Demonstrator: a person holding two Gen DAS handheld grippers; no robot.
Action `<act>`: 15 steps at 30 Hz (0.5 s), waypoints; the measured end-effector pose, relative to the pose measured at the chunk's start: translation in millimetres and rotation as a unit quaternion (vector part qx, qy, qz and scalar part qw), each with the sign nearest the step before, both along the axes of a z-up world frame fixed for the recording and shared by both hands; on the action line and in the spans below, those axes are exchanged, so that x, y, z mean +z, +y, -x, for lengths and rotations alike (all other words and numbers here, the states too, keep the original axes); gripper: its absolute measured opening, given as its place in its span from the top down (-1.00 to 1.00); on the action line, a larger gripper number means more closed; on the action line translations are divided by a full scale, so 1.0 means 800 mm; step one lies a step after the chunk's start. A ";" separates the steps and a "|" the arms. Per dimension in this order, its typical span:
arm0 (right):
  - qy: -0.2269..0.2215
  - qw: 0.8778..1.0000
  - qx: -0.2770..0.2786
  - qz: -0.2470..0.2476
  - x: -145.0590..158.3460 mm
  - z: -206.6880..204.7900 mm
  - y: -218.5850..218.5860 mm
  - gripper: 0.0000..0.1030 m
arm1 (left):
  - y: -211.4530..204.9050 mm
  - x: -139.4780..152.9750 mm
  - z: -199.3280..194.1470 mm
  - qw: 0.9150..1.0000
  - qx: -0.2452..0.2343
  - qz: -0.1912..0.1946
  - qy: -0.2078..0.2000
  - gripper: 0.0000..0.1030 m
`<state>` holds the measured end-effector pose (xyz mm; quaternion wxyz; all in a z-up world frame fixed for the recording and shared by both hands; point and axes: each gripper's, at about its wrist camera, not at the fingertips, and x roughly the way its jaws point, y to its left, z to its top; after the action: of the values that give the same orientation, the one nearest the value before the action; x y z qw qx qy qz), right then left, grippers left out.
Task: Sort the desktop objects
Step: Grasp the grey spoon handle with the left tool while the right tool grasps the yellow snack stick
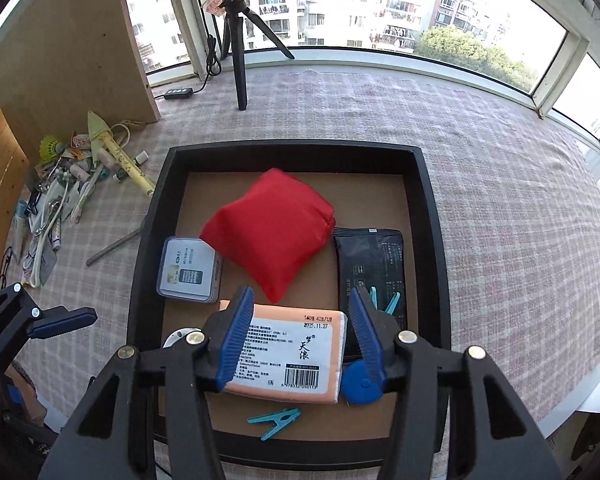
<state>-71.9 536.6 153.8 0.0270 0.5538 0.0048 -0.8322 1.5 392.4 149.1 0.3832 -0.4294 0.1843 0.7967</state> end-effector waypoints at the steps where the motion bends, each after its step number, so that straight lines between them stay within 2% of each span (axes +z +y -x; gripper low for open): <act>1: 0.000 1.000 0.008 0.001 -0.001 0.004 -0.008 0.05 | -0.008 -0.002 0.005 1.000 0.009 0.002 0.000 -0.13; 8: -0.002 0.997 0.071 0.004 -0.007 0.040 -0.068 0.05 | -0.072 -0.021 0.040 0.998 0.067 0.022 -0.006 -0.13; 15: -0.004 0.989 0.151 0.006 -0.016 0.080 -0.144 0.05 | -0.133 -0.050 0.078 0.992 0.123 0.040 -0.014 -0.13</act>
<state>-136.0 421.2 141.1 0.1559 0.5495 0.0831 -0.8166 -61.0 285.9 109.0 0.2675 -0.4752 0.1566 0.8235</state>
